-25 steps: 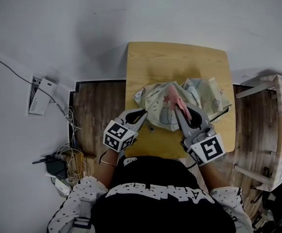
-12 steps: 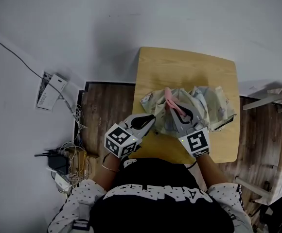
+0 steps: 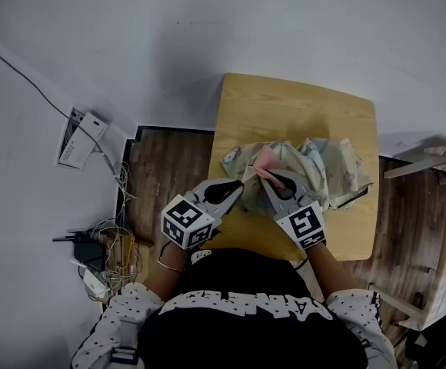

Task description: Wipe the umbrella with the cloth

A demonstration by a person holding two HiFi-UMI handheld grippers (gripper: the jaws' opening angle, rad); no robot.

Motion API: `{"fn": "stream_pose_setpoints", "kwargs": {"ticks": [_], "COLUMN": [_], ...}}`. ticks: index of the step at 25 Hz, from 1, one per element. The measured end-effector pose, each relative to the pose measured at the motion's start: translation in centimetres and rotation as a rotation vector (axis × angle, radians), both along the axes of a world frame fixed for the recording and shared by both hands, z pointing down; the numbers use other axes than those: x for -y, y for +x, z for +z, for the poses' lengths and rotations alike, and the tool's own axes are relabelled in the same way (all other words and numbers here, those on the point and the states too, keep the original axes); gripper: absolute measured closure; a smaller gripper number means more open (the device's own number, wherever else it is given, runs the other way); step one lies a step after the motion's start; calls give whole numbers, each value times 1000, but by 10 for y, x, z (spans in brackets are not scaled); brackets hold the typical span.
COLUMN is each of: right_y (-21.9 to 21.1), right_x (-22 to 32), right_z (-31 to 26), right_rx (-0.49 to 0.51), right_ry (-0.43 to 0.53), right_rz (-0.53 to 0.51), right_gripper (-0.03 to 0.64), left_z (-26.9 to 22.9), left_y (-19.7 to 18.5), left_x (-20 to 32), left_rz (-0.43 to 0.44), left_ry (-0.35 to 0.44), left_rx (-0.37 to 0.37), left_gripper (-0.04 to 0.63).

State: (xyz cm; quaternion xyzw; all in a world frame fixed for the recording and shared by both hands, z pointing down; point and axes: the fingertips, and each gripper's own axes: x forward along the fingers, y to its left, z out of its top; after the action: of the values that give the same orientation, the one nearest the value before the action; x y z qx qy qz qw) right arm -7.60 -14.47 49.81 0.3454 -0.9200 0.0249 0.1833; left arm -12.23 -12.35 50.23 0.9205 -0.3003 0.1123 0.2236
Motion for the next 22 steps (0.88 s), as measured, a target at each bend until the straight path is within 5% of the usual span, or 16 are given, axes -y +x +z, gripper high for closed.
{"fn": "stream_pose_setpoints", "kwargs": {"ticks": [22], "right_y": [-23], "right_x": [-50], "right_z": [20], "right_rx": [-3], "right_ry": [-102], "right_rz": [-122], "right_gripper": [583], "left_z": [-10], "left_y": [-1], "left_x": [10], "left_rz": [-18], "left_ry": [5], "left_rx": [-41], "left_gripper": [571]}}
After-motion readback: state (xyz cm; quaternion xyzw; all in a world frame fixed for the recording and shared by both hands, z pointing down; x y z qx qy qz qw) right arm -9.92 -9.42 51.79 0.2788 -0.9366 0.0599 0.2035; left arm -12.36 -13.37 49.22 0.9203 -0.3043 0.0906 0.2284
